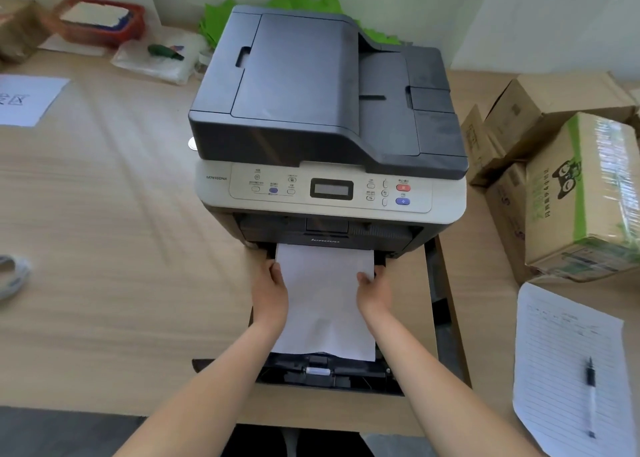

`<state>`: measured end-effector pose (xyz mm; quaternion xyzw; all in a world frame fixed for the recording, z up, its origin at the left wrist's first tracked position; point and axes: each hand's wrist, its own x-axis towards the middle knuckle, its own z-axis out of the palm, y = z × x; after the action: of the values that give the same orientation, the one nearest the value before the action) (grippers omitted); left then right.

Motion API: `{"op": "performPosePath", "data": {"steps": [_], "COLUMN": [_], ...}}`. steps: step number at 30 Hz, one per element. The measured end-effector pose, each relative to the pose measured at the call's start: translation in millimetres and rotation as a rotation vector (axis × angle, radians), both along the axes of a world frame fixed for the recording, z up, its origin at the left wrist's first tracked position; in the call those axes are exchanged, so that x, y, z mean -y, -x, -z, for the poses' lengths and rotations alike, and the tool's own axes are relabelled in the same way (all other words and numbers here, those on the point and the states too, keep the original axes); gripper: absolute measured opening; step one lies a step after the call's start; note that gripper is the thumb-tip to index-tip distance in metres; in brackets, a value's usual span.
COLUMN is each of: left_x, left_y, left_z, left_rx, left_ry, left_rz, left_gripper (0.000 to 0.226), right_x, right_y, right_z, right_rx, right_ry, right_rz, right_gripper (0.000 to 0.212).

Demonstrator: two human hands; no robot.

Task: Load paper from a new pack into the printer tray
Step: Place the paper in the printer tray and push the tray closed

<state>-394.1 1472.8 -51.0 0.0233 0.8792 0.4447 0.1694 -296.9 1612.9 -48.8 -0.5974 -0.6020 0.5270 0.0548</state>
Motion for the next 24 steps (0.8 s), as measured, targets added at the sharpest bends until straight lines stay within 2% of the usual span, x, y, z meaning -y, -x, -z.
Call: {"op": "performPosePath", "data": {"steps": [5, 7, 9, 12, 13, 15, 18, 21, 24], "left_x": [3.9, 5.2, 6.3, 5.9, 6.0, 9.4, 24.7, 36.3, 35.9], "left_y": [-7.7, -10.5, -11.5, -9.0, -7.0, -1.5, 9.8, 14.6, 8.8], "left_z": [3.3, 2.0, 2.7, 2.6, 0.1, -8.7, -19.5, -19.2, -12.3], "left_rx": [-0.056, -0.127, -0.122, -0.125, -0.068, 0.076, 0.192, 0.190, 0.158], "left_ry": [-0.031, 0.034, 0.074, 0.173, 0.128, 0.010, 0.045, 0.123, 0.048], "left_rz": [0.110, 0.192, 0.256, 0.291, 0.274, 0.192, 0.186, 0.314, 0.212], "left_gripper": [0.031, 0.037, 0.048, 0.057, 0.058, 0.052, 0.035, 0.027, 0.023], "right_x": [8.7, 12.5, 15.3, 14.8, 13.7, 11.0, 7.0, 3.8, 8.4], "right_y": [-3.3, -4.7, -6.0, -8.8, -11.5, -19.7, -32.6, -32.7, -29.1], "right_z": [0.5, 1.1, -0.2, -2.9, -3.0, -4.0, -9.0, -11.5, -7.7], "right_rx": [0.078, 0.076, 0.069, 0.044, 0.010, -0.064, -0.035, -0.003, -0.069], "right_ry": [-0.056, -0.100, -0.140, -0.154, -0.141, -0.087, -0.029, -0.038, -0.045], "right_rz": [-0.164, -0.213, -0.272, -0.311, -0.302, -0.259, -0.271, -0.285, -0.124], "right_gripper": [0.048, 0.066, 0.085, 0.098, 0.098, 0.092, 0.060, 0.041, 0.034]}}
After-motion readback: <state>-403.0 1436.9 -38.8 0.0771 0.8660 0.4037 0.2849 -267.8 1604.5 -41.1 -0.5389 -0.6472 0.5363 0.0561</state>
